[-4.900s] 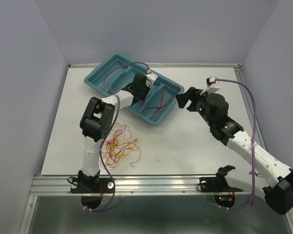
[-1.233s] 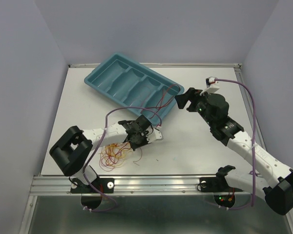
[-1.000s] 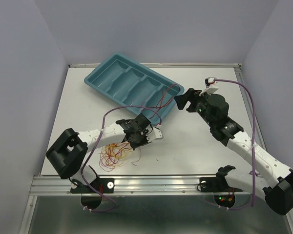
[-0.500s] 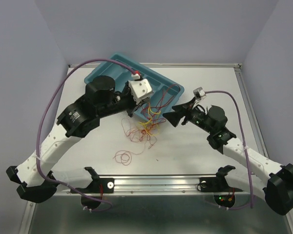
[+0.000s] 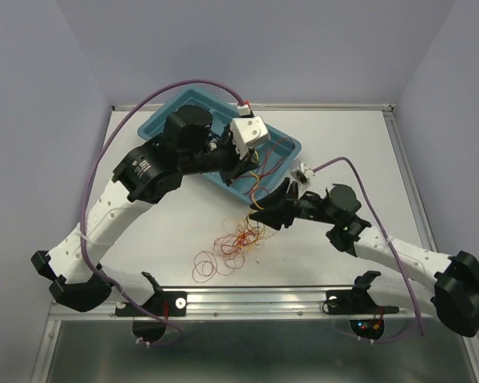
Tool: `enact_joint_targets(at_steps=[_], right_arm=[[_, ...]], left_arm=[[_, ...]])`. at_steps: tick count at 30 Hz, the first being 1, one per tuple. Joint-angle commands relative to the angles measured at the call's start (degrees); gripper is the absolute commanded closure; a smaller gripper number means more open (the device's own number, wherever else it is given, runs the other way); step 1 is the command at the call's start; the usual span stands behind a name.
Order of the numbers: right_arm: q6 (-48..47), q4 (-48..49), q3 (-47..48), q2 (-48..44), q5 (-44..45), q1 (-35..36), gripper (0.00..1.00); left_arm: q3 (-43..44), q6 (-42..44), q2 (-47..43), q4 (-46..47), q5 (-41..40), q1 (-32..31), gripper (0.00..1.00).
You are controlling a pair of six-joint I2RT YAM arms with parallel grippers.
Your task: Untangle the cables
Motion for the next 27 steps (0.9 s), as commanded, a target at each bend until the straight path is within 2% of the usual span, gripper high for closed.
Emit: enact_joint_targets(at_steps=[1,2,4,7,11,13,14,15,16,17,19,21,22,24,26,27], right_arm=[[-5.2,-3.9,5.5,1.6,0.8,3.2,0.70],[-5.3,-4.5,5.4,1.4,2.2,3.3,0.85],[-5.4,-4.6,4.8,0.4,3.7,3.3,0.91],[-6.2,-4.6,3.4,-2.7,4.6,3.3,0.87],[-6.2,-5.5,3.6,-3.3,4.6,3.3,0.89],[-6.2,-6.0,4.6,-1.7,5.0,3.3,0.77],[-5.9,-7.5,5.0,-1.1,6.1,3.3,0.77],[-5.5,-8.3,5.6,-0.3,9.8,3.2,0.80],[-5.5,-8.8,5.5,-0.3,12.3,3.2,0.82],[-5.1,-9.7,5.3,-1.0,20.0,3.2,0.86],[-4.2,-11.0,4.1,-2.4,28.6,3.3,0.97],[-3.9,-12.5,3.2,-4.2,35.8,3.2,0.99],[-4.1,-12.6,2.7,-4.6,35.8,3.2,0.99],[-4.8,-12.5,3.1,-4.3,32.8,3.3,0.67],[-5.8,-10.1,4.1,-1.5,22.4,3.2,0.34],[-6.1,-9.1,4.7,0.0,14.1,3.3,0.16]], left_arm=[[3.5,-1.8,-2.9,2.0,-2.5,0.0,1.00],[2.8,-2.8,-4.5,3.6,-4.7,0.0,1.00],[1.5,-3.6,-6.9,5.5,-12.4,0.0,1.00],[-2.9,-2.8,-15.6,10.8,-17.6,0.0,1.00],[-2.5,-2.3,-21.0,13.1,-21.7,0.0,1.00],[-1.3,-1.9,-22.4,14.8,-27.3,0.0,1.00],[-1.0,-2.0,-23.5,15.5,-30.4,0.0,1.00],[-0.9,-1.0,-24.1,17.1,-33.4,0.0,1.00],[-1.5,-0.5,-25.4,18.5,-40.0,0.0,1.00],[-2.4,0.3,-26.1,22.0,-43.7,0.0,1.00],[-7.9,4.2,-28.3,27.3,-52.3,0.0,1.00],[-12.3,6.7,-31.2,32.7,-54.6,0.0,1.00],[-13.1,7.3,-32.3,33.0,-53.5,0.0,1.00],[-13.7,6.8,-32.5,32.2,-52.3,0.0,1.00],[-13.1,5.8,-32.2,29.5,-46.8,0.0,1.00],[-12.2,5.2,-31.9,28.3,-44.1,0.0,1.00]])
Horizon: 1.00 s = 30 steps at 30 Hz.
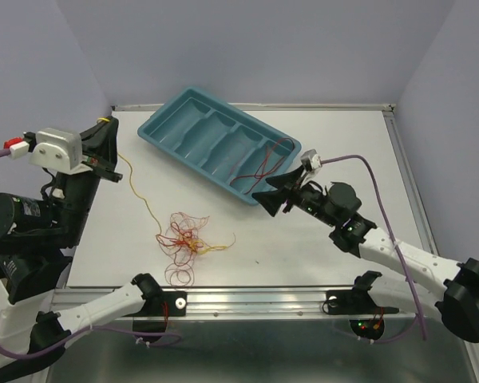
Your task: Untangle the cables
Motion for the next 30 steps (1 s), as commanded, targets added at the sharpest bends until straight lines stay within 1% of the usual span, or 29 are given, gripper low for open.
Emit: enact_joint_targets(at_steps=[1,2,3,5,7,8,10,12,13,16,17,22,23,27,29,30], right_arm=[[-1.5,4.8,2.9,4.4,-15.8,0.4,0.11],[-1.5,6.7,4.2,8.3,-18.9,0.8,0.09],[-1.7,7.3,5.1,10.0,-22.3,1.1,0.06],[-4.0,7.4,7.7,13.8,-22.0,4.3,0.04],[-7.2,6.9,10.0,16.3,-18.2,6.9,0.02],[-8.0,5.8,11.7,17.6,-17.2,9.4,0.02],[-9.4,4.6,17.0,22.3,-14.9,11.5,0.03],[-10.4,4.7,20.0,25.5,-13.5,14.1,0.03],[-11.5,4.6,23.3,28.5,-12.9,16.1,0.03],[-13.6,5.6,27.3,32.3,-9.2,19.0,0.03],[-14.5,6.5,29.9,34.6,-8.3,20.4,0.03],[-14.6,10.0,37.8,43.1,-6.2,22.0,0.03],[-14.3,10.8,39.1,46.3,-5.9,22.2,0.03],[-13.0,11.9,47.4,53.9,-7.1,22.6,0.04],[-12.0,13.4,48.8,56.1,-6.7,22.8,0.06],[-11.7,13.9,49.1,58.3,-6.3,22.9,0.11]], left_arm=[[1.2,0.4,1.7,0.6,8.9,0.1,1.00],[1.8,-0.8,2.8,-1.5,10.8,0.1,1.00],[3.4,-1.6,3.5,-2.5,12.6,0.1,1.00],[4.5,-1.9,5.0,-4.4,17.5,0.1,1.00],[5.7,-2.6,6.1,-4.8,19.3,0.1,1.00],[5.9,-2.8,6.4,-4.8,19.5,0.1,1.00],[6.7,-3.0,6.8,-4.7,19.3,0.1,1.00],[7.1,-3.1,7.6,-4.4,18.6,0.1,1.00],[7.4,-3.1,7.9,-4.2,18.2,0.1,1.00],[7.9,-3.4,8.5,-4.0,17.9,0.1,1.00],[8.1,-3.8,8.8,-4.0,17.9,0.1,1.00],[9.7,-4.7,9.9,-4.4,18.3,0.1,1.00],[10.1,-5.0,10.1,-4.5,18.2,0.1,1.00],[12.2,-5.6,10.8,-4.0,18.3,0.1,1.00],[14.1,-5.6,11.6,-3.5,17.5,0.1,1.00],[14.7,-5.6,11.9,-2.9,16.6,0.1,1.00]])
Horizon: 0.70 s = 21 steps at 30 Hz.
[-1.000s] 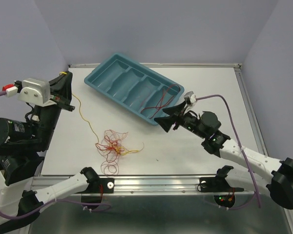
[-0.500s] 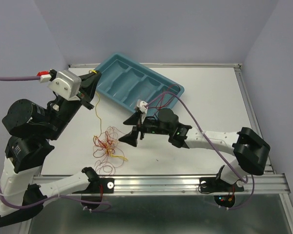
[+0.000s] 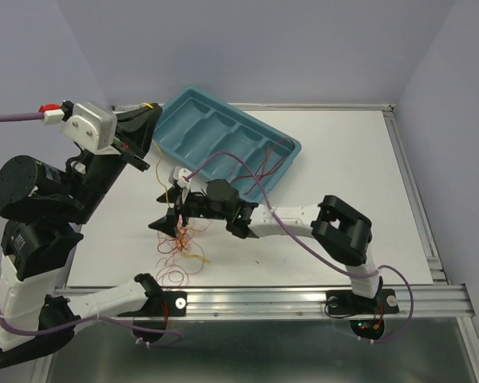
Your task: Untangle the cables
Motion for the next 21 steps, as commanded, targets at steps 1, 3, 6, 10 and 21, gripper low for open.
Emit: enact_joint_targets(at_steps=[1,3,6,10,21], right_arm=[[1.7,6.8,4.4,4.2,2.3,0.6,0.12],[2.3,7.9,3.3,5.3,3.2,0.7,0.24],[3.5,10.5,-2.9,4.9,5.2,0.6,0.42],[5.9,18.3,-16.9,0.3,10.0,0.6,0.43],[12.9,15.7,-47.1,-26.9,27.1,0.7,0.79]], left_arm=[[5.6,-0.8,1.8,4.1,-2.2,0.1,1.00],[7.4,-0.2,2.6,5.8,-3.1,0.1,1.00],[12.2,2.2,4.8,9.4,-7.4,0.1,1.00],[18.5,10.0,7.6,18.1,-17.5,0.1,1.00],[14.6,40.2,11.0,46.8,-32.0,0.1,1.00]])
